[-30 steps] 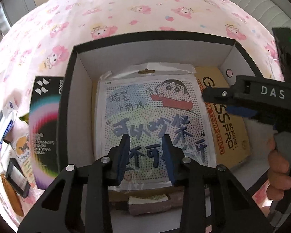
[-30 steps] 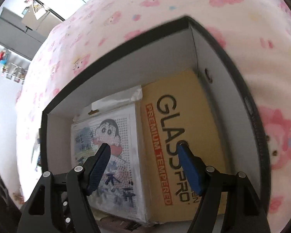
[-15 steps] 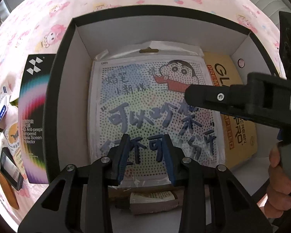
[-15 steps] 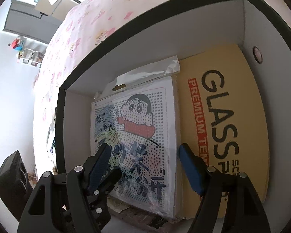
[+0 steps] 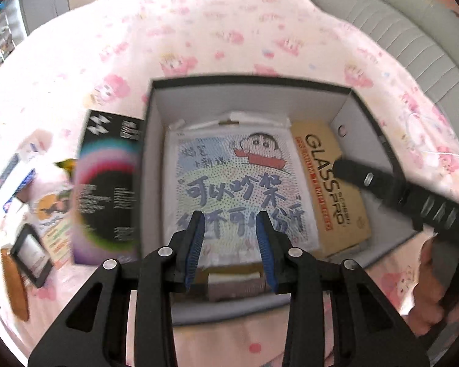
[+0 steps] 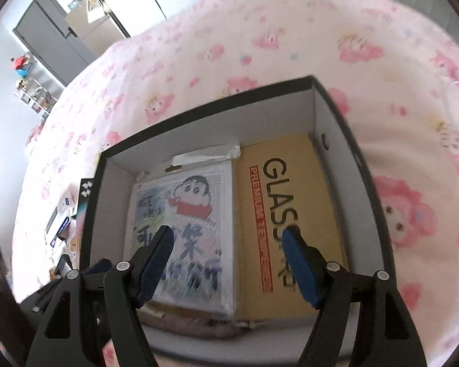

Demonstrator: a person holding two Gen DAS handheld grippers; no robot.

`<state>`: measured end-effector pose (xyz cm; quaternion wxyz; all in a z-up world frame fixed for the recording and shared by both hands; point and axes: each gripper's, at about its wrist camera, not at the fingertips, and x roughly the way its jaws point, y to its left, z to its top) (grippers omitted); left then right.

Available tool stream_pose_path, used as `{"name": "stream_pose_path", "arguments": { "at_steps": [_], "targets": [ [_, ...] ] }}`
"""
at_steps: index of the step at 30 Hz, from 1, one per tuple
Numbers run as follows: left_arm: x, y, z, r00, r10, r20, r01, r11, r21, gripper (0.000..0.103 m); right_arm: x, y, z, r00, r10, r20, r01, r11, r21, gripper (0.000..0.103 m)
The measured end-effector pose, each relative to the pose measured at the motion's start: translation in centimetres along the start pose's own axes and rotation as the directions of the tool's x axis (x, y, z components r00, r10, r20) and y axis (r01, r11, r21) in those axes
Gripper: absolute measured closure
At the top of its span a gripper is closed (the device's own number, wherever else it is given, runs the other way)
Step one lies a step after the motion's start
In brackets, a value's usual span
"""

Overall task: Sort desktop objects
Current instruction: 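Withdraw the left tool from the shoebox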

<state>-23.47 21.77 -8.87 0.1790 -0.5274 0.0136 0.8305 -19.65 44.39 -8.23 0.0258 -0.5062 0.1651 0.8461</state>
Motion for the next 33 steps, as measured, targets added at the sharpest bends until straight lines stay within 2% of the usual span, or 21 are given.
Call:
{"name": "stream_pose_path", "arguments": {
  "at_steps": [2, 4, 7, 11, 18, 23, 27, 33],
  "targets": [
    [-2.3, 0.4, -0.5, 0.999, 0.007, 0.044, -0.007, 1.0, 0.003, 0.063, -0.9, 2.5, -0.7, 0.999, -0.02, 0.04, 0.021, 0.999, -0.038, 0.031],
    [-4.4, 1.2, -1.7, 0.996, 0.018, 0.084, -0.018, 1.0, -0.004, 0.058, 0.3, 6.1, -2.5, 0.996, -0.034, 0.085, 0.039, 0.997, -0.06, 0.031],
    [-6.6, 1.5, -3.4, 0.993, 0.021, 0.113, -0.021, 1.0, -0.002, 0.059, -1.5, 8.1, -4.8, 0.989, -0.038, 0.146, 0.053, 0.994, -0.097, 0.031],
    [-9.5, 1.4, -6.2, 0.984, 0.07, 0.161, -0.073, 0.997, 0.013, 0.058, -2.3, 10.5, -7.4, 0.981, -0.023, 0.192, 0.047, 0.992, -0.12, 0.032],
    [-13.2, 3.2, -10.6, 0.977, 0.072, 0.201, -0.072, 0.997, -0.007, 0.057, -5.4, 12.3, -12.0, 0.985, 0.036, 0.167, -0.019, 0.995, -0.103, 0.032],
    [-15.3, 5.7, -13.7, 0.975, 0.04, 0.216, -0.028, 0.998, -0.059, 0.054, -6.9, 15.3, -14.3, 0.983, 0.046, 0.178, -0.013, 0.983, -0.183, 0.032],
    [-15.9, 7.8, -15.2, 0.974, 0.051, 0.219, -0.032, 0.995, -0.093, 0.054, -6.8, 18.3, -15.4, 0.981, 0.08, 0.179, -0.035, 0.97, -0.242, 0.032],
    [-16.8, 10.9, -17.2, 0.973, 0.07, 0.222, -0.038, 0.989, -0.144, 0.054, -5.2, 21.8, -16.8, 0.982, 0.126, 0.138, -0.08, 0.952, -0.295, 0.032]
  ]
}}
